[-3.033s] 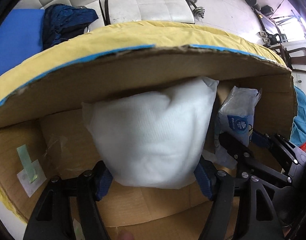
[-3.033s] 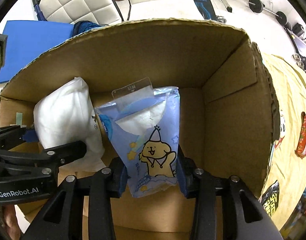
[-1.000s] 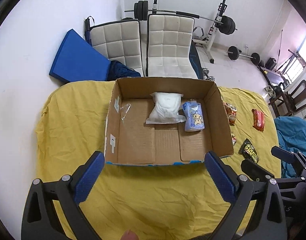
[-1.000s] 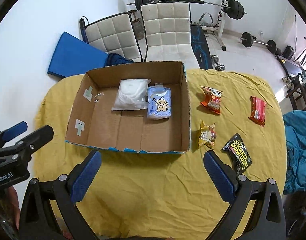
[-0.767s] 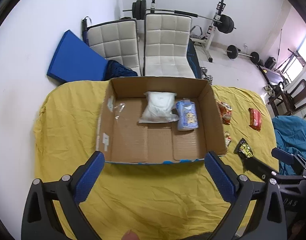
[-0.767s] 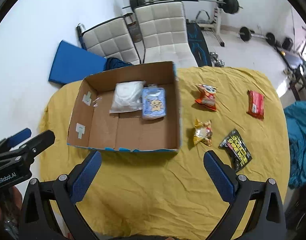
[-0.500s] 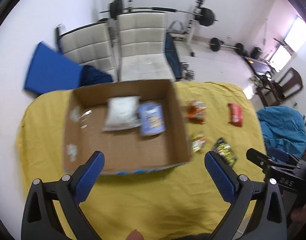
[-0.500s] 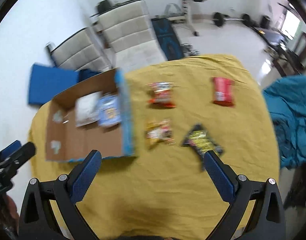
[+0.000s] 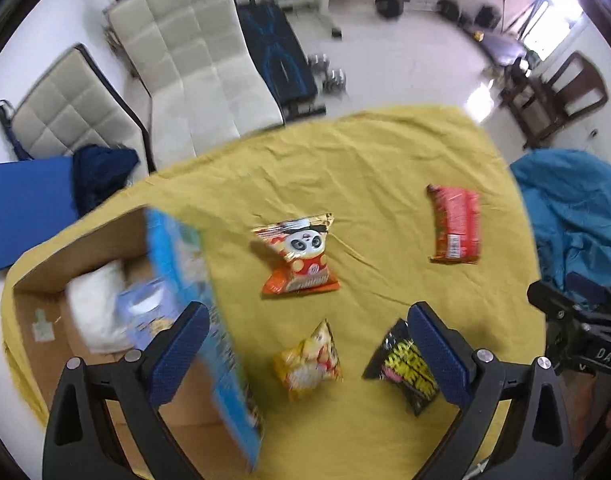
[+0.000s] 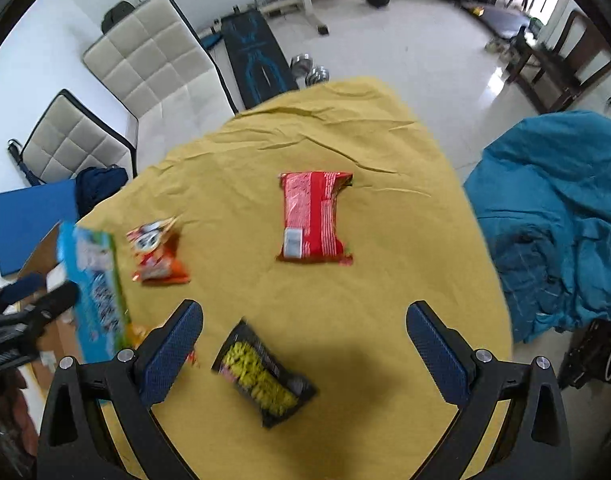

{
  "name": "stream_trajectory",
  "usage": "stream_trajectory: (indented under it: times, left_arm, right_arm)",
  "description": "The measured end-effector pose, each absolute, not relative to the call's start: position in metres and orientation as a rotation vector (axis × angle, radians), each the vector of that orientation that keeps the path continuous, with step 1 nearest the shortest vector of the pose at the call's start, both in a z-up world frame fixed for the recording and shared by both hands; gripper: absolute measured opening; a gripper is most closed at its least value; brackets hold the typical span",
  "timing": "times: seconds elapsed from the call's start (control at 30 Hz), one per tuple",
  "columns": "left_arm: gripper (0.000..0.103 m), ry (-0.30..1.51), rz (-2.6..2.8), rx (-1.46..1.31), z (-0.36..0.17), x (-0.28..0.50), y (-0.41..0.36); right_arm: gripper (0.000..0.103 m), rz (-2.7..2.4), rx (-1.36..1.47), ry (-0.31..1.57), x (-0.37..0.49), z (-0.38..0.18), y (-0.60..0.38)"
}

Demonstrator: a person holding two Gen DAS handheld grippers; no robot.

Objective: Organize soft objects
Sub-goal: 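Grasp the red packet with the right tool while the left tool grasps a panda snack bag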

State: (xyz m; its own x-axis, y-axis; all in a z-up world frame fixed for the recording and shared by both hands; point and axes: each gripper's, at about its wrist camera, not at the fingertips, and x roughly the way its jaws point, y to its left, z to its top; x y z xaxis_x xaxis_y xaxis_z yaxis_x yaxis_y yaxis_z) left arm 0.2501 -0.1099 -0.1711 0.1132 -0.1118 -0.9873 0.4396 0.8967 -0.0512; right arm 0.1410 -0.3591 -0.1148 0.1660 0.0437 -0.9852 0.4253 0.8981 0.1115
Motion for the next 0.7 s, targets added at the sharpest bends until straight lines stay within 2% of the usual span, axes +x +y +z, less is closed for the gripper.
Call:
stream_trajectory:
  times: [0.1,0.23,0.33,0.4,0.43,0.53,0.57,0.63,0.7]
  left_arm:
    - [0.092,1.516,-0.416,0.288,-0.214,0.273,-0.126]
    - [0.092,1.608,-0.380,0.291,-0.260,0.295,-0.138]
    - [0.092,1.650,-0.346,0.281,-0.282,0.307,-0.138]
    - [0.085,1.662,-0.331,0.269,-0.289,0.313,-0.136]
    - [0.075,1.669,-0.323,0.266,-0.293,0.315,-0.135]
    - [0.062,1.695,-0.315,0.244,-0.302,0.315,-0.131]
    - [0.052,1.698,-0.314,0.241,-0.305,0.314,-0.130]
    - [0.042,1.697,-0.312,0.246,-0.306,0.312,-0.130]
    - [0.040,1.693,-0.318,0.243,-0.307,0.309,-0.128]
  right_arm:
    - [0.103,-0.262,0.435,1.443,0.168,-0.152,-0.374]
    - [0.101,-0.264,0.462,1.519,0.198,-0.202,-0.381]
    - [0.095,-0.261,0.483,1.558,0.211,-0.225,-0.386]
    - [0.091,-0.258,0.498,1.573,0.216,-0.236,-0.387]
    - [0.089,-0.258,0.503,1.582,0.218,-0.241,-0.388]
    - [0.081,-0.263,0.503,1.608,0.221,-0.253,-0.388]
    - [0.076,-0.270,0.499,1.619,0.221,-0.256,-0.388]
    - [0.060,-0.267,0.497,1.634,0.221,-0.263,-0.388]
    - [0.054,-0.273,0.489,1.637,0.221,-0.265,-0.387]
